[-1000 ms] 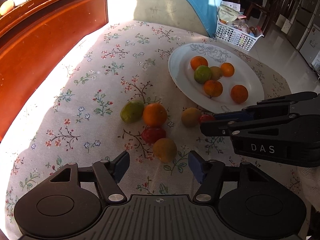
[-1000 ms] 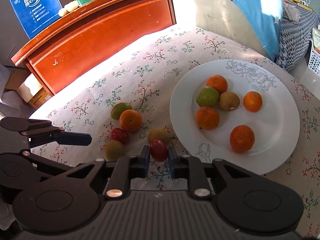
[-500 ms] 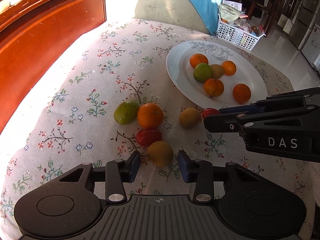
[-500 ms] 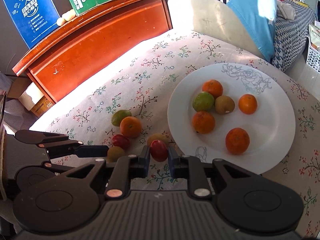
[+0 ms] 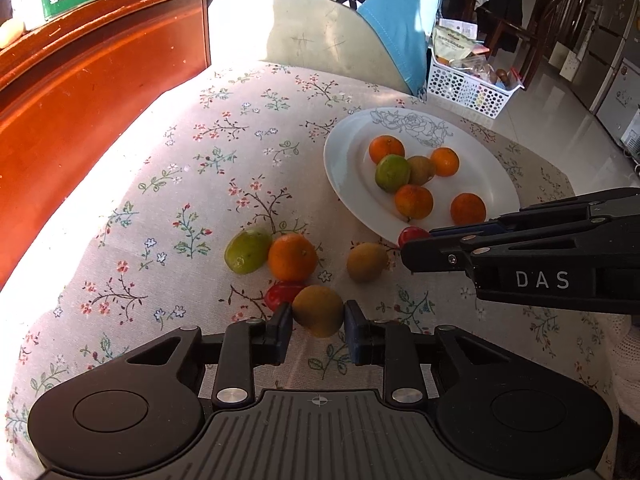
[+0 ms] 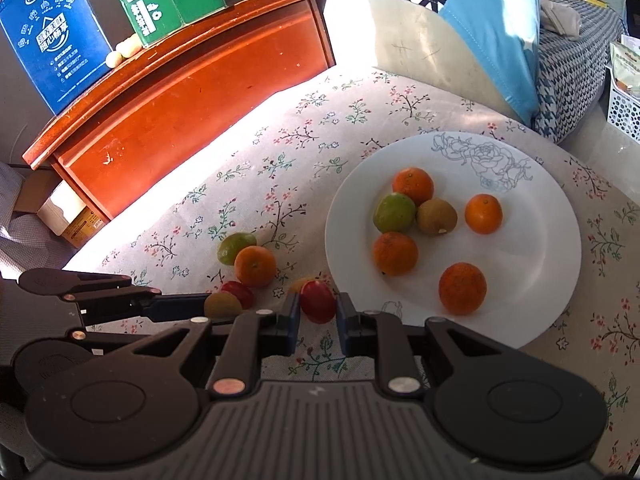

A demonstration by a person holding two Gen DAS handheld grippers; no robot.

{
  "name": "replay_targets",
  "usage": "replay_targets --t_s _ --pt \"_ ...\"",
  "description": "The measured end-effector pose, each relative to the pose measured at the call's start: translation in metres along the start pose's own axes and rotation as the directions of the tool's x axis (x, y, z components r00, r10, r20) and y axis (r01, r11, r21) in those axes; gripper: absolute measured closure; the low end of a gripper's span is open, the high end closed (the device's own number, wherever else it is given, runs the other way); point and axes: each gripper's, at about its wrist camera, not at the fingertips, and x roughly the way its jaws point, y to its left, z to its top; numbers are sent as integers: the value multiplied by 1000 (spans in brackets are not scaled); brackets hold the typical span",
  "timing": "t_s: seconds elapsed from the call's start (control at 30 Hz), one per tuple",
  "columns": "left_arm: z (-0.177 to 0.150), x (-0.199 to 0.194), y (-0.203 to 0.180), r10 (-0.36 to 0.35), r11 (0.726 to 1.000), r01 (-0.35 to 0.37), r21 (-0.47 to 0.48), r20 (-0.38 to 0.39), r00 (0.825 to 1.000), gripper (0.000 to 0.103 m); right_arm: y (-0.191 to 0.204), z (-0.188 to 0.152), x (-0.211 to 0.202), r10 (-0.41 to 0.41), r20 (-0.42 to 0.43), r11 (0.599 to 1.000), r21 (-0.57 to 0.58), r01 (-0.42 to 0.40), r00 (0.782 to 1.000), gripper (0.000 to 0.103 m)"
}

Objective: Organize fruits
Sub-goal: 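Carry the red tomato and yellow fruit over the white plate with both grippers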

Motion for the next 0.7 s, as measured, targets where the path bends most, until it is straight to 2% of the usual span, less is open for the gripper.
replay_targets --t_s 0.47,0.7 --pt "48 -4 -19 -31 999 33 -10 104 994 78 -45 30 -43 -68 146 989 140 48 987 84" --pt "67 5 -40 -100 995 98 15 126 987 78 -74 36 -51 -138 161 961 260 93 977 84"
